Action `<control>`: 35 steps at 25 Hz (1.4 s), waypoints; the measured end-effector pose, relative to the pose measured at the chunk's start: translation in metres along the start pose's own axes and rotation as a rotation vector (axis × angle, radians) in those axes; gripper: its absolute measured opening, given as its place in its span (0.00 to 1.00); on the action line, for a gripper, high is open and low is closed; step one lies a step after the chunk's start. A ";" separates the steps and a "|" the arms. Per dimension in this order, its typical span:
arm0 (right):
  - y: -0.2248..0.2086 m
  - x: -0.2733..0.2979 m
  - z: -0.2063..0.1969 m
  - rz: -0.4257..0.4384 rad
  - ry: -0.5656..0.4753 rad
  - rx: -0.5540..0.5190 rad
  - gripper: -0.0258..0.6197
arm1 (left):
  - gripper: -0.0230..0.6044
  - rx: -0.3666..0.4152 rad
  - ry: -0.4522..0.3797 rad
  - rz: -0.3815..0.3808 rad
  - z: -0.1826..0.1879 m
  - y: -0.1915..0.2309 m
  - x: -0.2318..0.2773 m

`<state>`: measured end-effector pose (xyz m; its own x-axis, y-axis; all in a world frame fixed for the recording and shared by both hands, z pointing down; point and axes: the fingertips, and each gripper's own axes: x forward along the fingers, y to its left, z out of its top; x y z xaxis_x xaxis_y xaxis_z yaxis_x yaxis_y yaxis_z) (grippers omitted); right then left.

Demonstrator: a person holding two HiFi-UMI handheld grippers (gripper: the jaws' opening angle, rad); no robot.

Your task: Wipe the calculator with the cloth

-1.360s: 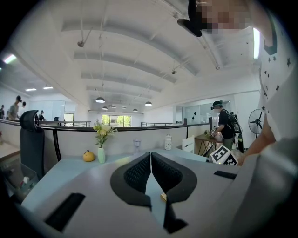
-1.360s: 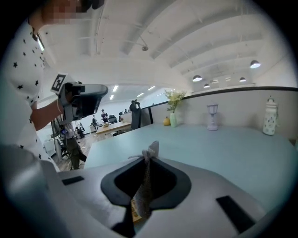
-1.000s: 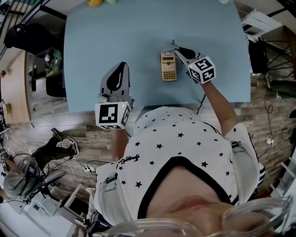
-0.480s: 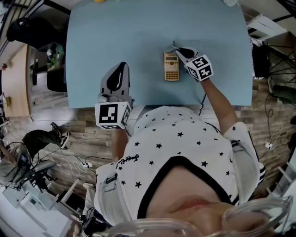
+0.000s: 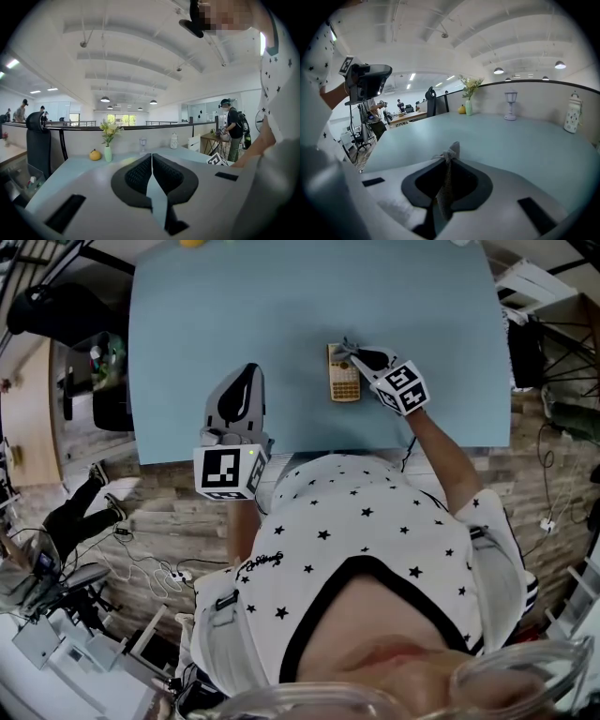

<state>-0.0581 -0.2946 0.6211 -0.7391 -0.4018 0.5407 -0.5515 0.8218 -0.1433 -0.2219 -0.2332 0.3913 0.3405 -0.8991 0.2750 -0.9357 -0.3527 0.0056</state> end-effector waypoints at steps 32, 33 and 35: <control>0.064 -0.032 -0.042 0.063 0.060 0.029 0.09 | 0.09 -0.014 -0.020 -0.152 0.001 -0.024 0.021; 0.066 -0.033 -0.042 0.067 0.064 0.026 0.09 | 0.09 -0.014 -0.020 -0.155 0.001 -0.025 0.021; 0.070 -0.035 -0.044 0.076 0.071 0.019 0.09 | 0.09 -0.010 -0.020 -0.161 0.002 -0.026 0.023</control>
<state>-0.0538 -0.2057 0.6283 -0.7504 -0.3080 0.5848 -0.5025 0.8406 -0.2020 -0.1900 -0.2449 0.3958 0.4880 -0.8362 0.2502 -0.8697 -0.4902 0.0579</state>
